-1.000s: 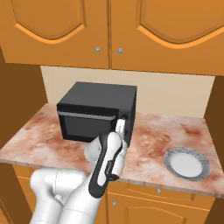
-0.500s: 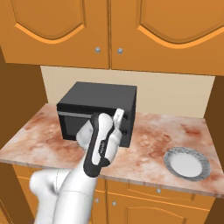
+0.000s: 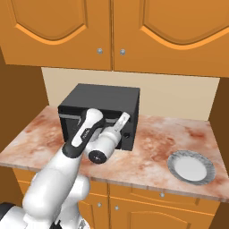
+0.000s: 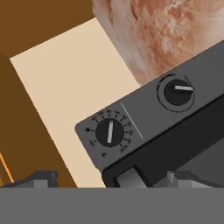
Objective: Pull the toaster oven rack outwards. Pick up the baguette from the plate and place it on the toaster oven rack. Close the toaster oven door fully and set the temperature to the lowest setting.
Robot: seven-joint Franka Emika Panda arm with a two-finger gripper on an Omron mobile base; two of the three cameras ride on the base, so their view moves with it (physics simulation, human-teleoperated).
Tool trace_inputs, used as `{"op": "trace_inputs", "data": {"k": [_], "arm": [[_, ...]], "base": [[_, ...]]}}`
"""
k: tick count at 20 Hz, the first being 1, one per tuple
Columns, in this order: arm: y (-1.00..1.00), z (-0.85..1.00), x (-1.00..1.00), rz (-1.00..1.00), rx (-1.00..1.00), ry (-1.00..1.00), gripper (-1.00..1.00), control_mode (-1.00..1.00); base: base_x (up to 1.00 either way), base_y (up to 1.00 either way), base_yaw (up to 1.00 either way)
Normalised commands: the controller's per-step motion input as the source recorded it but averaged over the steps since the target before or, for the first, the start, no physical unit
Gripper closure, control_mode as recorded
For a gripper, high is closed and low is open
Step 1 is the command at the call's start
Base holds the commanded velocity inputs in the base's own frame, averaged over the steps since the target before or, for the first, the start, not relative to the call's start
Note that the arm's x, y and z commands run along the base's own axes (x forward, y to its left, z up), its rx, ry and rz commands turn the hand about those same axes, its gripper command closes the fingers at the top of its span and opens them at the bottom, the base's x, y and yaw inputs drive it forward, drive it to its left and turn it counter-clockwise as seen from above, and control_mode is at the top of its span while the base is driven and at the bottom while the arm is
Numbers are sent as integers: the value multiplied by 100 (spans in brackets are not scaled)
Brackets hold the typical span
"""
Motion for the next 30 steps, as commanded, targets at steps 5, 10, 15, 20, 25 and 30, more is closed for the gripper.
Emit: {"op": "trace_inputs", "data": {"k": [5,10,15,20,25,30], "arm": [[-26,-2,0,0,26,0,-100,-100],[-9,-13,1,0,23,-1,-100,-100],[-3,-22,17,0,18,0,-100,-100],[-3,0,6,0,7,-3,-100,-100],[0,-18,13,2,3,-9,-100,-100],[0,-39,14,9,5,-11,-100,-100]], "base": [[0,0,0],[0,0,0],[0,0,0],[0,0,0],[0,0,0],[0,0,0]]}}
